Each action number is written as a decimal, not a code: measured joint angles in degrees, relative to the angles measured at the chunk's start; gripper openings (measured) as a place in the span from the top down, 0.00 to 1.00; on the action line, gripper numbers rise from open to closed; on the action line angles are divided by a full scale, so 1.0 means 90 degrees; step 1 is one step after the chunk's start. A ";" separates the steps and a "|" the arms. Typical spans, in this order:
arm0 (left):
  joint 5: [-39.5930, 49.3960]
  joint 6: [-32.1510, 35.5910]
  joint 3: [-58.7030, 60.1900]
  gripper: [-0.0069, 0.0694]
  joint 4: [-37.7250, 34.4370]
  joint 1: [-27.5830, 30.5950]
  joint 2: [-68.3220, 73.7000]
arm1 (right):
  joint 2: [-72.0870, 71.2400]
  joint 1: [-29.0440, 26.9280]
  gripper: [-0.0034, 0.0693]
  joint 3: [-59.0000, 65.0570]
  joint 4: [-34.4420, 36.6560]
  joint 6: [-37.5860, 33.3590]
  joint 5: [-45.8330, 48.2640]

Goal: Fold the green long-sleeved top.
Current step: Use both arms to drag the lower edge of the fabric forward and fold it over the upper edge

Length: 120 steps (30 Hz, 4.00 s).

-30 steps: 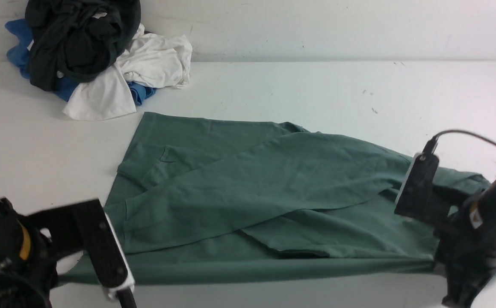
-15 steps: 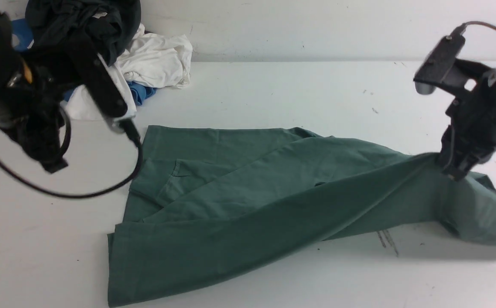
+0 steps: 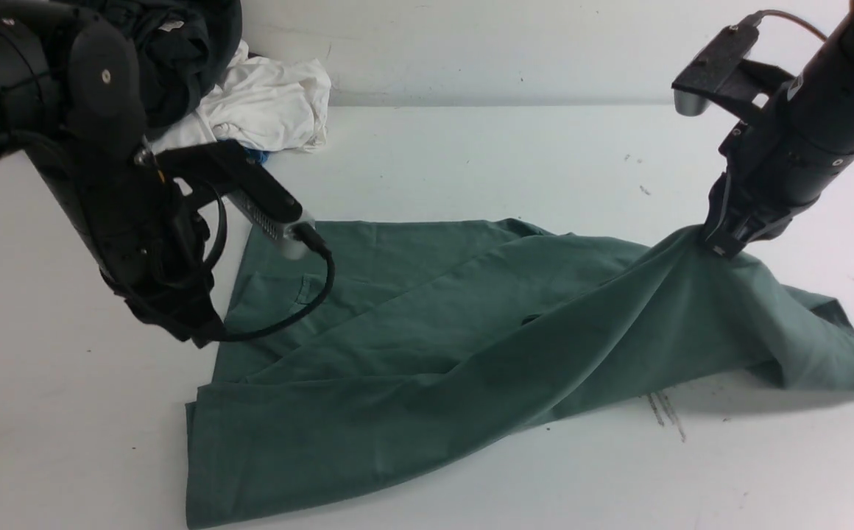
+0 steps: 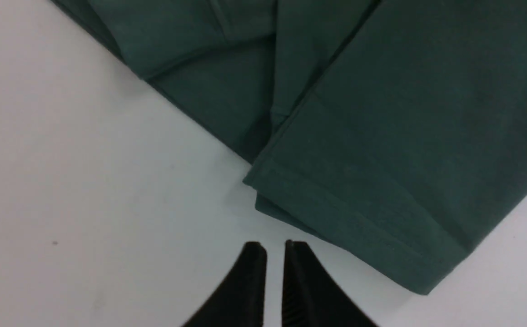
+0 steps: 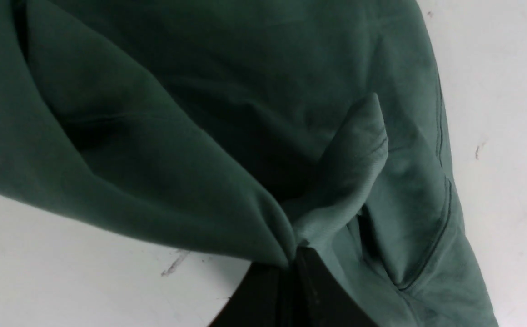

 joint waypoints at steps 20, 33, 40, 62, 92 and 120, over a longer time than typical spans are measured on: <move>-0.0742 0.0409 0.0068 0.48 -0.0298 0.0070 0.1676 | 0.0000 0.0000 0.94 0.0000 0.0311 -0.0238 0.0000; -0.0602 0.0409 0.0068 0.89 -0.0305 0.0070 0.1336 | 0.0000 0.0000 0.94 0.0000 0.0305 -0.0236 0.0000; -0.0583 0.0403 0.0068 0.89 -0.0305 0.0070 0.0986 | 0.0000 0.0000 0.94 0.0000 0.0305 -0.0177 0.0000; -0.0588 0.0397 0.0068 0.71 -0.0589 0.0070 0.1522 | 0.0000 0.0000 0.94 0.0000 0.0303 -0.0172 0.0000; -0.0611 0.0228 -0.3765 0.89 0.0135 0.0392 0.1764 | 0.0558 -0.0714 0.94 -0.0840 -0.0231 -0.0663 0.0052; -0.2599 -0.0123 -0.4298 0.87 0.0000 0.0706 0.3935 | 0.2757 -0.0817 0.94 -0.2224 -0.0230 -0.0444 -0.0491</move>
